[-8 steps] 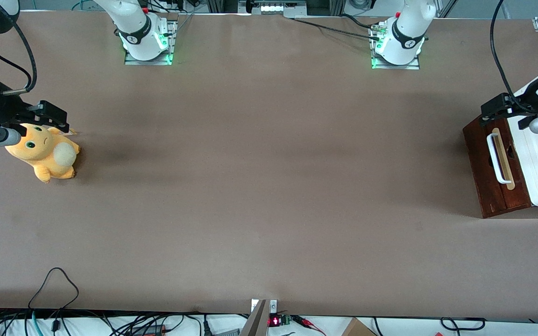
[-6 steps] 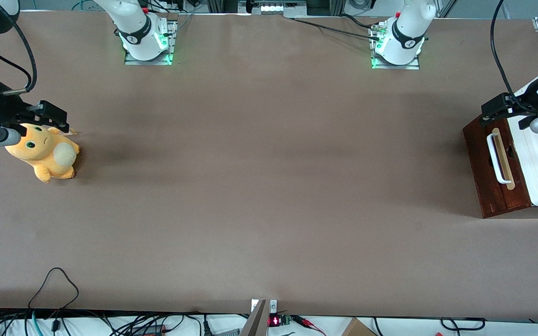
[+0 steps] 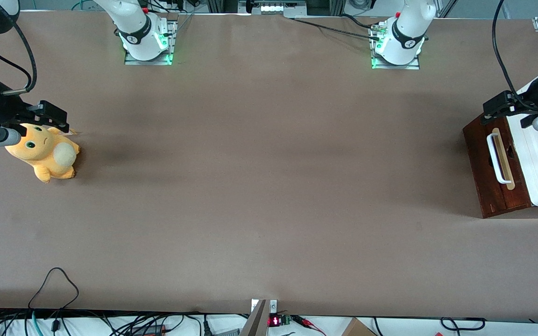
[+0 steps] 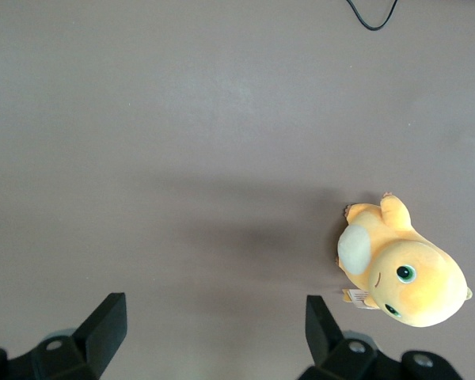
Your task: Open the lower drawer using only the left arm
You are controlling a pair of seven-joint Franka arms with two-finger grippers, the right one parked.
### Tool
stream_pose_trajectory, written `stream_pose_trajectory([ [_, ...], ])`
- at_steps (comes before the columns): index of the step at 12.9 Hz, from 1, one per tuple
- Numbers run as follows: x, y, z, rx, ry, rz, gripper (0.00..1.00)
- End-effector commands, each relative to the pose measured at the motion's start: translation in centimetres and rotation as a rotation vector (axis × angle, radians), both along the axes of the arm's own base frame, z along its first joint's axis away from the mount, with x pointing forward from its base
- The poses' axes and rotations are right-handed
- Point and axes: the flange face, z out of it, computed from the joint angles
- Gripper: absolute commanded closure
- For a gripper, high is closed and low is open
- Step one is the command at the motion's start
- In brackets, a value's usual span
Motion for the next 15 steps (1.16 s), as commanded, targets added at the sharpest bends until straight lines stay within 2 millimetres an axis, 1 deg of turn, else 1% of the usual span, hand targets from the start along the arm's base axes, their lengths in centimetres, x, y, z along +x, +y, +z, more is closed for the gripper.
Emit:
stream_pose_trajectory([
  [1, -0.2, 0.1, 0.3, -0.016, 0.018, -0.024, 0.00],
  [3, -0.2, 0.2, -0.3, -0.016, 0.032, -0.022, 0.00],
  [6, 0.1, 0.1, -0.4, -0.017, 0.017, -0.006, 0.01],
  [7, 0.4, -0.5, -0.4, 0.002, -0.001, -0.008, 0.03],
  [8, 0.5, -0.6, -0.5, 0.029, 0.000, 0.003, 0.03],
  [9, 0.6, -1.2, -0.8, 0.128, 0.006, -0.001, 0.03],
  [10, 1.0, -3.1, -1.4, 0.238, 0.009, -0.015, 0.03],
  [11, 1.2, -4.3, -2.0, 0.343, 0.010, -0.006, 0.03],
  [12, 1.2, -5.8, -3.4, 0.438, 0.020, 0.008, 0.03],
  [13, 1.3, -6.5, -5.0, 0.543, 0.031, 0.011, 0.03],
  [15, 1.2, -8.0, -9.5, 0.770, 0.034, 0.030, 0.03],
])
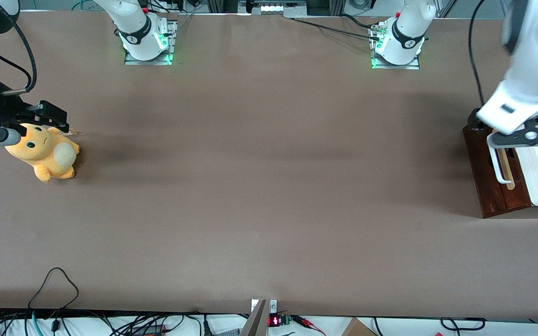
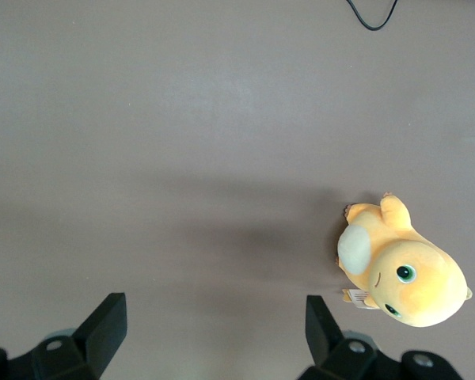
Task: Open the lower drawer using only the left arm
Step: 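Move the open left gripper down to the lower drawer's white handle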
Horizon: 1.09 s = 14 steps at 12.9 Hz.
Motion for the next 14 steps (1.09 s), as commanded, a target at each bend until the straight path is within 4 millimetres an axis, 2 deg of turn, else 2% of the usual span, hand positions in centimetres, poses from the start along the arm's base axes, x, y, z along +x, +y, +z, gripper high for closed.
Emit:
stream_pose_trajectory([
  [1, -0.2, -1.0, -5.6, 0.237, -0.010, 0.038, 0.03],
  [4, -2.1, -1.7, -13.3, 0.474, -0.039, 0.110, 0.05],
  [7, -4.4, -0.9, -20.7, 0.669, -0.073, 0.150, 0.05],
  [9, -4.4, -0.1, -24.2, 0.743, -0.061, 0.143, 0.08],
  [10, -4.1, 1.1, -26.6, 0.795, -0.076, 0.126, 0.10],
  [14, -4.5, 3.6, -32.2, 0.897, -0.047, 0.015, 0.13],
])
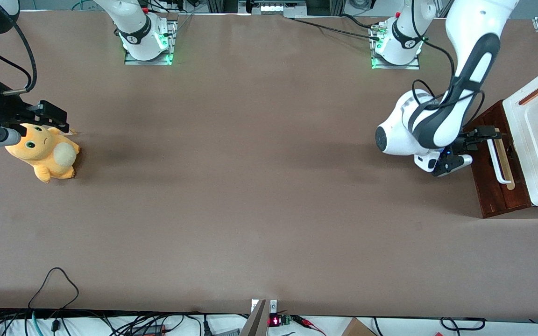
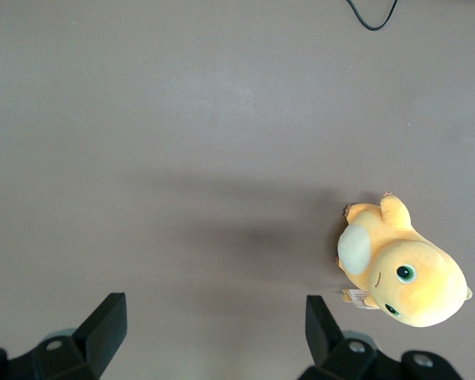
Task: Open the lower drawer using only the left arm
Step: 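Move the open left gripper down to the lower drawer's white handle, then close the left gripper around the white bar handle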
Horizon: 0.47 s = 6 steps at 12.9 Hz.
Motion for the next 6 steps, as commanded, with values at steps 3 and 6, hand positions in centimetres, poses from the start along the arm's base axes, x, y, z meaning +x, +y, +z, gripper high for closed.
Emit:
stream_pose_trajectory([
  [3, 0.0, 2.6, -4.6, 0.092, -0.008, -0.051, 0.13],
  [6, 0.0, 3.5, -5.6, 0.112, -0.004, -0.060, 0.19],
])
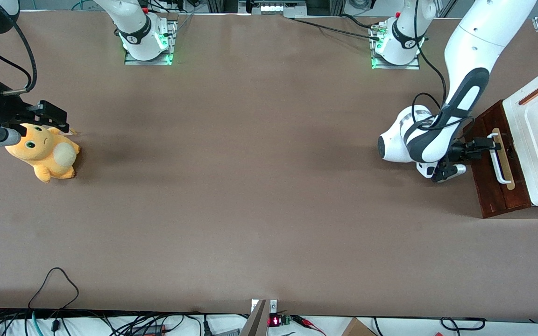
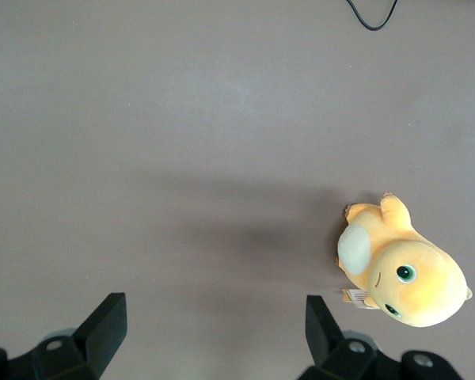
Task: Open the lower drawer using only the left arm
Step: 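Close the left gripper around the white bar handle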
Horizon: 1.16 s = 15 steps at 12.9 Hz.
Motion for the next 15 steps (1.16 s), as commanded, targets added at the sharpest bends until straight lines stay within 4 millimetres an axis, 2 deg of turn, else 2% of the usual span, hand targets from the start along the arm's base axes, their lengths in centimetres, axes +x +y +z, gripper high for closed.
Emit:
stream_pose_trajectory([
  [1, 0.5, 1.1, 0.0, 0.032, -0.017, -0.012, 0.20],
  [2, 0.7, 1.8, -0.2, 0.044, -0.019, -0.030, 0.23],
  [4, 0.8, 2.6, -0.5, 0.052, -0.017, -0.036, 0.37],
  [7, 0.9, 2.8, -1.1, 0.049, -0.010, -0.038, 0.44],
  [11, 1.0, 3.0, -1.3, 0.051, -0.009, -0.044, 0.59],
  [15, 1.3, 3.3, -1.4, 0.060, -0.010, -0.061, 0.64],
])
